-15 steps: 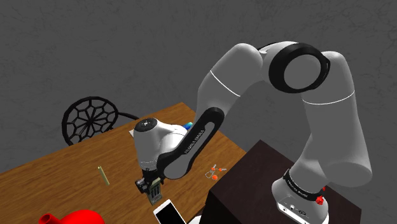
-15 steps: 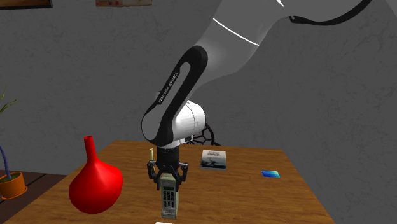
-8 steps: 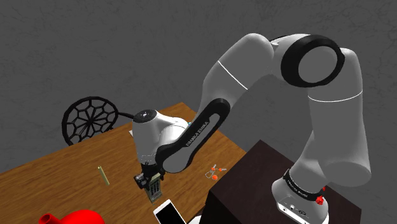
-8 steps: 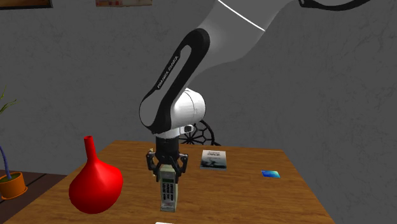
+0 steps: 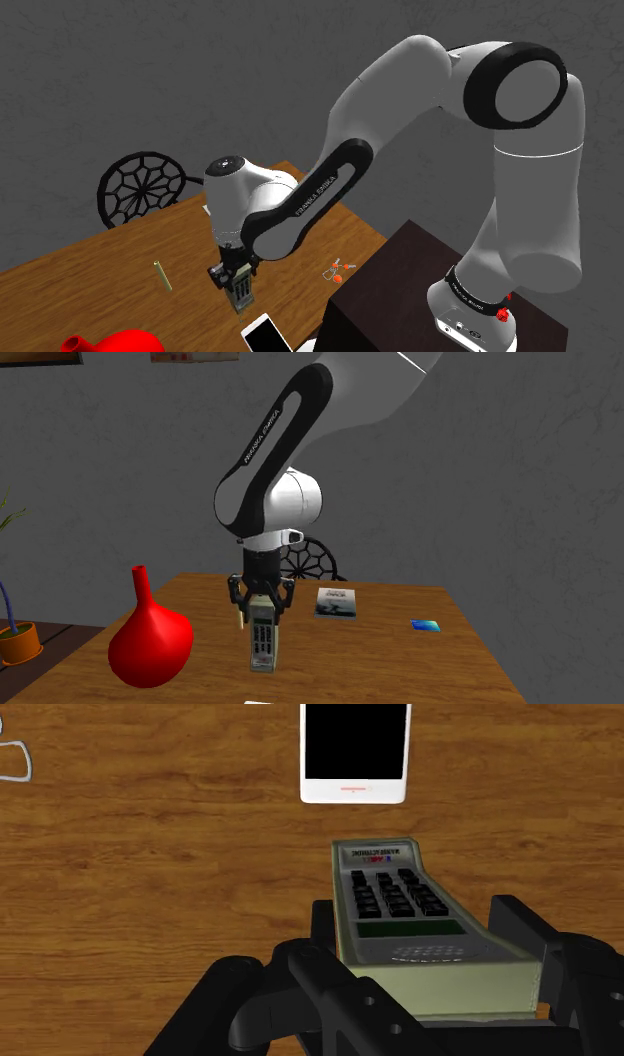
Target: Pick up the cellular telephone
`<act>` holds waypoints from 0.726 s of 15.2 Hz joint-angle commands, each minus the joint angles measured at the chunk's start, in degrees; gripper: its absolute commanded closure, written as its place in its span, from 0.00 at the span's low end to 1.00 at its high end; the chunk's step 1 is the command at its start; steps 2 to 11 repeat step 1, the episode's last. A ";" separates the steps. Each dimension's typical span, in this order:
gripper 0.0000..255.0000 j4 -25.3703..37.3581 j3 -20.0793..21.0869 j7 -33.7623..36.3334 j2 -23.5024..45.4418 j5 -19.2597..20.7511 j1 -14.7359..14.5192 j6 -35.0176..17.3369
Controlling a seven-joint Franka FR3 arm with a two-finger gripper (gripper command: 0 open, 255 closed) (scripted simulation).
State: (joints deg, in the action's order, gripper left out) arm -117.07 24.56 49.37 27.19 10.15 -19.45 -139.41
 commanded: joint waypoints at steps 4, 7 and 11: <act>1.00 0.01 0.18 -0.17 -0.46 -0.25 0.17 0.42; 1.00 0.01 0.18 -0.17 -0.46 -0.25 0.17 0.42; 1.00 0.01 0.18 -0.17 -0.46 -0.25 0.17 0.42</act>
